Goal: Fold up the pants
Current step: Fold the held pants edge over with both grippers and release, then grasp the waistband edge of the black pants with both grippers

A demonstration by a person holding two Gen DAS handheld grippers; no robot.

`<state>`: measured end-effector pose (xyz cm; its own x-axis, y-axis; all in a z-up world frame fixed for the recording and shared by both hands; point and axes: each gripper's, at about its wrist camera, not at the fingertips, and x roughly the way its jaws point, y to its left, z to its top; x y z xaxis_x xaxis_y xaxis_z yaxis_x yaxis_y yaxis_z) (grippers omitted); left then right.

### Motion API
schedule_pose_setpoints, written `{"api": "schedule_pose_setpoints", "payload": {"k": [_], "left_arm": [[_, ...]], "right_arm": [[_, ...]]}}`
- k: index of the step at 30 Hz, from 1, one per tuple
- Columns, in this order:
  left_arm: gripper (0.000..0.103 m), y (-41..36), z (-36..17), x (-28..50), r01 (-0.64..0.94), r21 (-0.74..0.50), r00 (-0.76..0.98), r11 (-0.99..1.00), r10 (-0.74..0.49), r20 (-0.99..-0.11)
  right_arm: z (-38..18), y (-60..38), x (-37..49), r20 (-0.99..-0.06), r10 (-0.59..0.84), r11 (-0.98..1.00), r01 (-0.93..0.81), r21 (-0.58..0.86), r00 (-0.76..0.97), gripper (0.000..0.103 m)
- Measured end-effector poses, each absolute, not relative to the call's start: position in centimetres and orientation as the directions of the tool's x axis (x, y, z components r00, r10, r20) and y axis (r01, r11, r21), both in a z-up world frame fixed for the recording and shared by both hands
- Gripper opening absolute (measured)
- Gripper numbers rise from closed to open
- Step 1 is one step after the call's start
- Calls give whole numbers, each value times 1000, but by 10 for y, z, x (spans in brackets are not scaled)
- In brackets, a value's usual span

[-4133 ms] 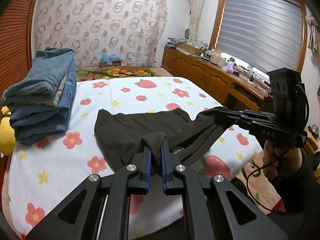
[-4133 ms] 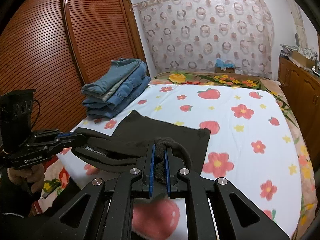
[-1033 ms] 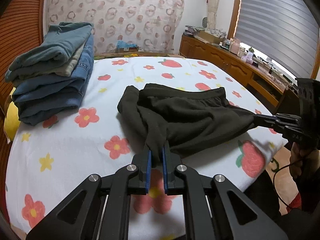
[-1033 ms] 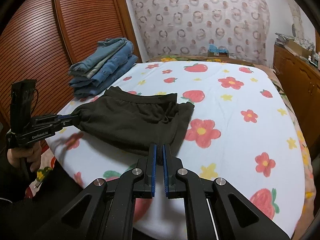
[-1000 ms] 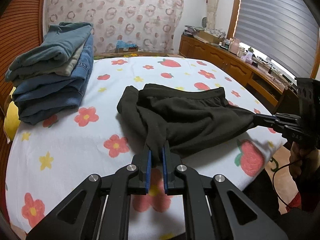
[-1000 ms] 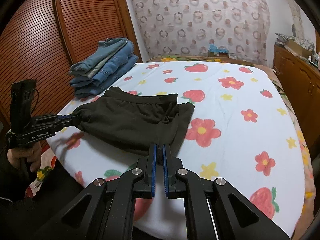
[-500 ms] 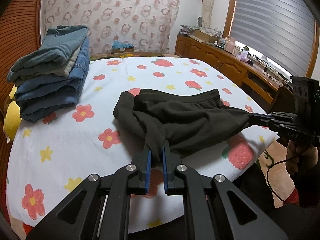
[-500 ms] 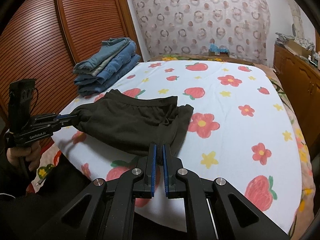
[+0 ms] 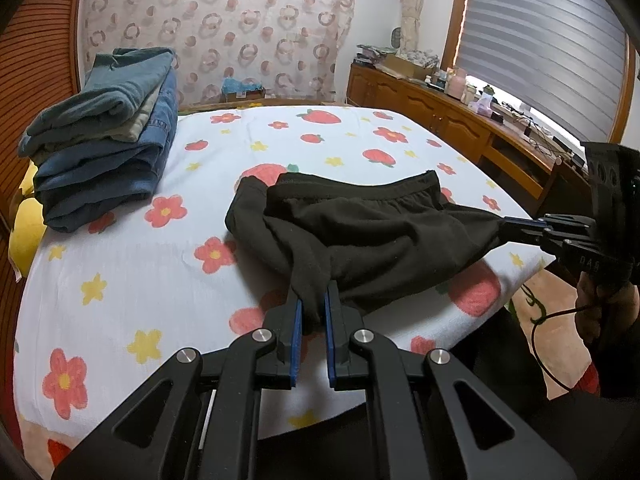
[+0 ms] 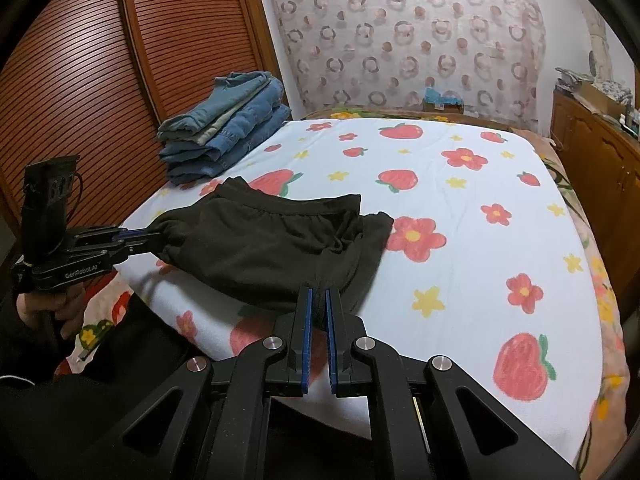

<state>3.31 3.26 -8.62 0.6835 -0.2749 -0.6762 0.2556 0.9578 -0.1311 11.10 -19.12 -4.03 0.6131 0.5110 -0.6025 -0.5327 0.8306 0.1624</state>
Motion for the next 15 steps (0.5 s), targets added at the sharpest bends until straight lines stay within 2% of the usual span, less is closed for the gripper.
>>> {"api": "schedule_pose_setpoints", "payload": {"k": [4,6,11,12,13,15], "left_arm": [[11,32,-88,34,252,-138,674,958,-277,-685],[15,32,-87,35,255,-139,673,957,-278,-686],[33,35,-81,35,250,-145,688,957,-281,-669],[44,36,-80,35,244,-148,695,958,-279,-663],[50,38,-78,35,237,-152,703,960,-277,-655],[52,39,-77,38,234,-159,705,959,-280,-652]], "right_arm": [[-40,-192,112,-603,514,831,-528,174,610,6],[-39,-192,112,-600,514,833,-525,178,613,8],[-35,-194,108,-583,518,832,-527,173,626,8],[-33,-195,107,-579,519,832,-527,174,629,8],[-33,-196,107,-578,520,832,-527,175,629,8],[-32,-196,108,-578,518,833,-525,173,631,12]]}}
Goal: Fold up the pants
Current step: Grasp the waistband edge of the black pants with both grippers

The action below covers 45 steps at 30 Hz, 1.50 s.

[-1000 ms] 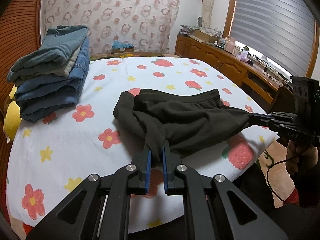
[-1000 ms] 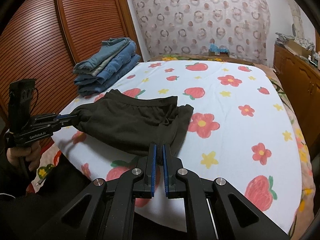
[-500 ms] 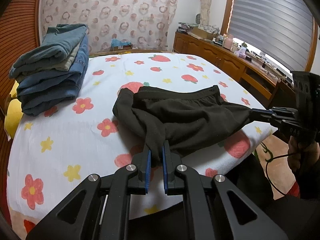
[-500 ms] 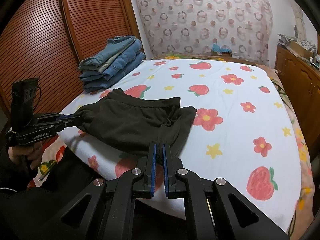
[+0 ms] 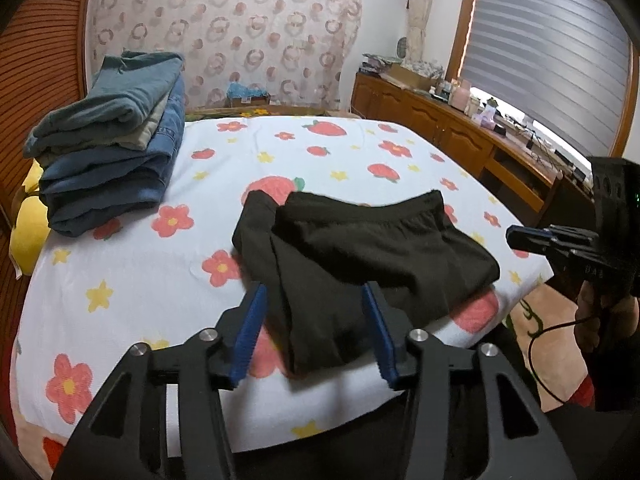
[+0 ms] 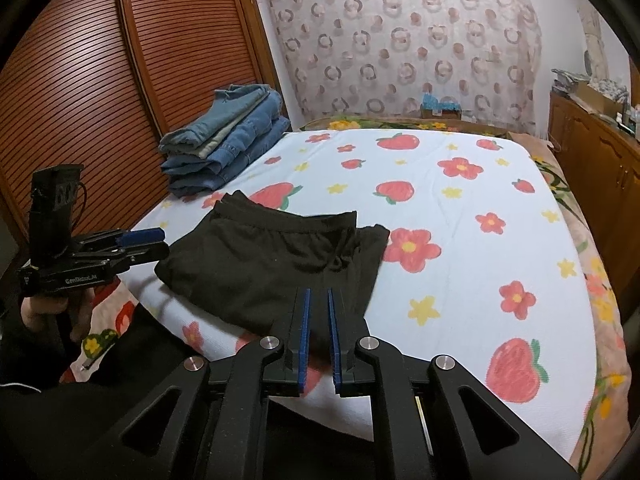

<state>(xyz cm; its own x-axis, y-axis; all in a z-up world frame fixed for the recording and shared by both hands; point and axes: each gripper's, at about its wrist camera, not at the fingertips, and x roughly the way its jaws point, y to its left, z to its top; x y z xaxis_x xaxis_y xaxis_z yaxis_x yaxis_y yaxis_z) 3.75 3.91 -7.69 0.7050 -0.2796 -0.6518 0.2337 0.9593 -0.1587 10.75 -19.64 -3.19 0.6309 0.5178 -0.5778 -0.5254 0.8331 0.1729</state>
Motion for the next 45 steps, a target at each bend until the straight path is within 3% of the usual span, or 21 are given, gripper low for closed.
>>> {"api": "schedule_pose_setpoints", "payload": {"k": [4,6,8,17,20,28,31,32,35,37,45], "left_arm": [[52,39,-75,45,211,-131,722,969,-245,-647],[52,39,-73,50,213,-133,725,968,-248,-643],[52,38,-72,55,215,-133,726,967,-250,-640],[51,31,-72,77,251,-151,718,956,-288,-634],[37,29,-76,85,256,-151,703,955,-291,-649],[35,23,-86,106,252,-130,667,959,-269,-695],[35,21,-91,116,250,-125,653,960,-262,-711],[35,20,-92,119,251,-121,648,960,-260,-716],[34,18,-92,122,263,-121,650,957,-268,-711],[20,15,-89,121,282,-116,657,952,-280,-700],[16,14,-54,108,289,-117,737,950,-299,-607]], "right_arm": [[-33,-193,115,-580,515,832,-531,162,631,18],[-34,-190,123,-585,508,836,-526,157,632,29],[-37,-185,133,-593,507,836,-524,161,626,32],[-40,-158,177,-628,503,830,-534,159,594,33],[-41,-153,187,-640,491,835,-529,152,592,33],[-51,-146,205,-661,496,833,-523,179,563,33],[-53,-143,207,-661,493,834,-523,176,565,30],[-52,-143,207,-657,498,831,-528,176,565,20],[-51,-145,204,-646,506,826,-537,171,572,12],[-50,-147,202,-638,509,825,-539,169,578,11],[-40,-158,187,-573,515,836,-522,170,638,10]]}}
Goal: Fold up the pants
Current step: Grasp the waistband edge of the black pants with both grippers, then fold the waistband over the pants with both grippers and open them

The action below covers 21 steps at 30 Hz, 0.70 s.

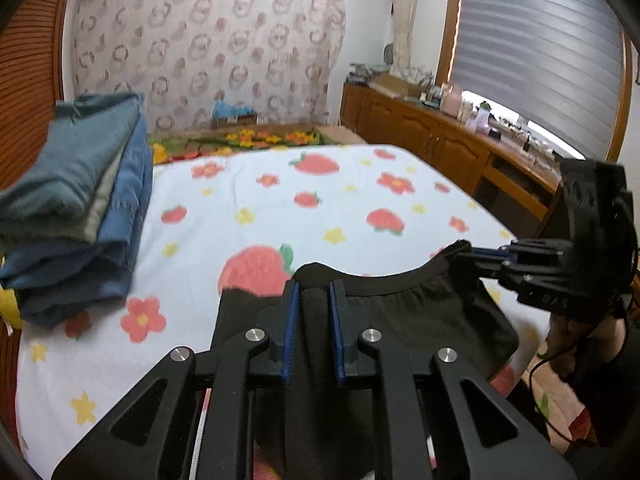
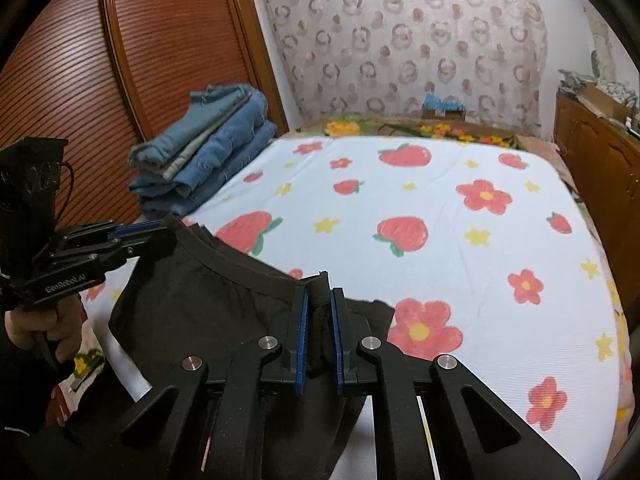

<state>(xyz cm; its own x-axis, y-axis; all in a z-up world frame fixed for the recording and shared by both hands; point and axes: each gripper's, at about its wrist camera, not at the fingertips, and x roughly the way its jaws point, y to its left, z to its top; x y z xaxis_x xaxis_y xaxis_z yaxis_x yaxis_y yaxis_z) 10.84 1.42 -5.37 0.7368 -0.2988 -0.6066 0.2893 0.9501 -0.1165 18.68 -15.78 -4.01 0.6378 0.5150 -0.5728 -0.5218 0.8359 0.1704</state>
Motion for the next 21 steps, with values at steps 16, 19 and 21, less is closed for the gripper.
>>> {"api": "schedule_pose_setpoints", "payload": {"k": [16,19,21], "left_arm": [[27,20,-67,124,236,-95,711,967,-238,-662],[47,24,-67,114,237,-111,715,965,-250,-653],[48,28,-68,105,232,-117,717,966,-251,-650]], "right_arm": [[-50,-145,209,-633,441,874,-464,142,637,10],[-48,-146,209,-627,447,873,-465,149,638,10],[-46,-146,208,-624,445,873,-465,145,642,10]]}}
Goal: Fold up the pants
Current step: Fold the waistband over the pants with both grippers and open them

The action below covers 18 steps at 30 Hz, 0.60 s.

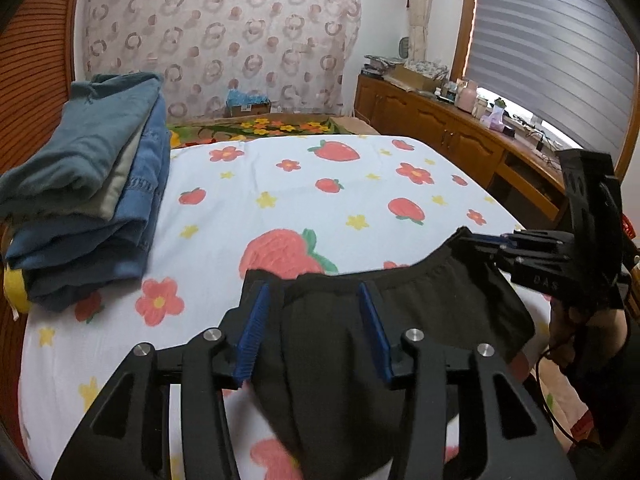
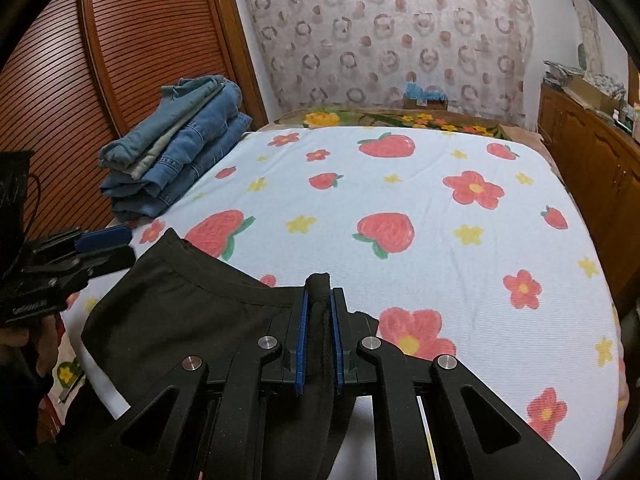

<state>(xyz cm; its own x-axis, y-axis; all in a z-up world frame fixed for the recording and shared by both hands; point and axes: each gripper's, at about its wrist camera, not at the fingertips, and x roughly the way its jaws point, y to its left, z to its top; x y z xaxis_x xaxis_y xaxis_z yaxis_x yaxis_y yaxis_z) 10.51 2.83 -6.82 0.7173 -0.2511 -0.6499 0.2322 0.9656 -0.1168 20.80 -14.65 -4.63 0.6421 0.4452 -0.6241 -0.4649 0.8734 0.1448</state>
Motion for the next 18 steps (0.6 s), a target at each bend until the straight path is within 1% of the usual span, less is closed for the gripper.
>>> {"api": "schedule_pose_setpoints", "payload": {"k": [4,9,18], "left_arm": [[48,32,-78,90,226,-105,702,969,-236,-672],[48,33,-95,74,230,-86,674,969,-223,-704],[48,36,-106,69,218,-75,667,973,-204,-716]], "right_arm": [[-43,-151,197,-621,438,873,-473,122,649,11],[-43,-158,175,-636,422,875,-473,100,646,27],[-41,-175,130,-659,453,852,-508,124,600,28]]}}
